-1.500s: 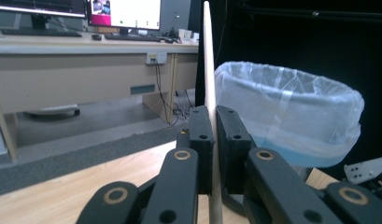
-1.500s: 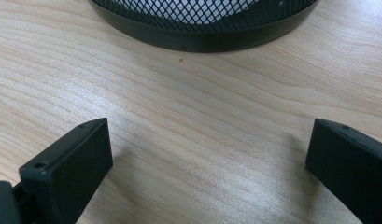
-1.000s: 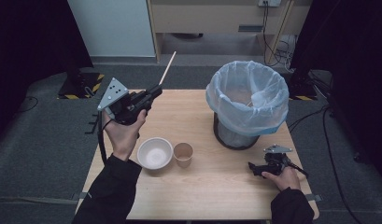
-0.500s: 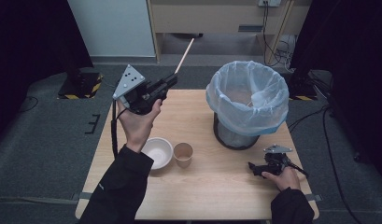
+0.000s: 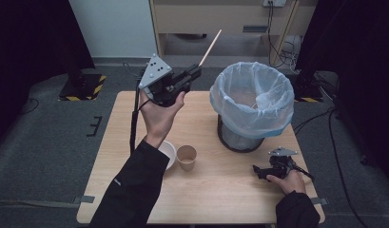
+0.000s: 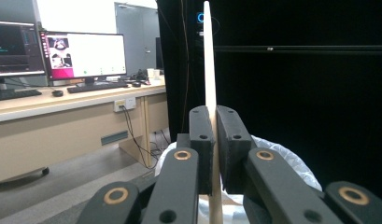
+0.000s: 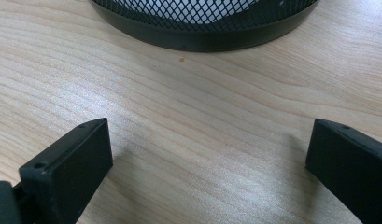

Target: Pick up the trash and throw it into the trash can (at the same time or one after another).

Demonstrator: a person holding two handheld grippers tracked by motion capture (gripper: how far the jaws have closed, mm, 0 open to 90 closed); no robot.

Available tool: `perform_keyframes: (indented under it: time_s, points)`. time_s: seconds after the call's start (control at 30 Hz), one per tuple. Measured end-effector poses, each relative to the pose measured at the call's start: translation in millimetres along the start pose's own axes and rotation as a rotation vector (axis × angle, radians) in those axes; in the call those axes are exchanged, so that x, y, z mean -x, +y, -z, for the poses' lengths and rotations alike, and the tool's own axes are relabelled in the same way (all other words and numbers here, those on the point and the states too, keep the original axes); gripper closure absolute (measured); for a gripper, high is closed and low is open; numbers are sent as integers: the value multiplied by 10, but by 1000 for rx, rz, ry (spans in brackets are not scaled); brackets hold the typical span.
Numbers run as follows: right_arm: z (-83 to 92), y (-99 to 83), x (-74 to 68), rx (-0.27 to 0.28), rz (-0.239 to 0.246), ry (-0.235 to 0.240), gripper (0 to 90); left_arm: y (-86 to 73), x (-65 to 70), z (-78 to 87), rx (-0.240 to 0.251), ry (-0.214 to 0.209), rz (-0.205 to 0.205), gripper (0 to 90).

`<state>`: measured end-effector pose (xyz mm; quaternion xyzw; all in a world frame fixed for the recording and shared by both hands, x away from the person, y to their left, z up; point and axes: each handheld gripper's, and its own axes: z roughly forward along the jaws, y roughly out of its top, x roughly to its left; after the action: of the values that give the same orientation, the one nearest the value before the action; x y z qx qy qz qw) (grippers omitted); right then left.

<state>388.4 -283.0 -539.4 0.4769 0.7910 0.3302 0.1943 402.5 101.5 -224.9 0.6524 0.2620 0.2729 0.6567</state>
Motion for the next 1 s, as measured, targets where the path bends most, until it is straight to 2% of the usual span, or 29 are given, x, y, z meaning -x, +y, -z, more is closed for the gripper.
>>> perform_keyframes:
  time_s: [0.4,0.8,1.0]
  points:
    - [0,0,0,0,0,0,7,50,85,-235,-5,-15,-20,852]
    - [0,0,1,0,1,0,7,9,158,-535,-22,-33,-11,852]
    - [0,0,1,1,1,0,7,-4,231,-690,-31,-49,-20,852]
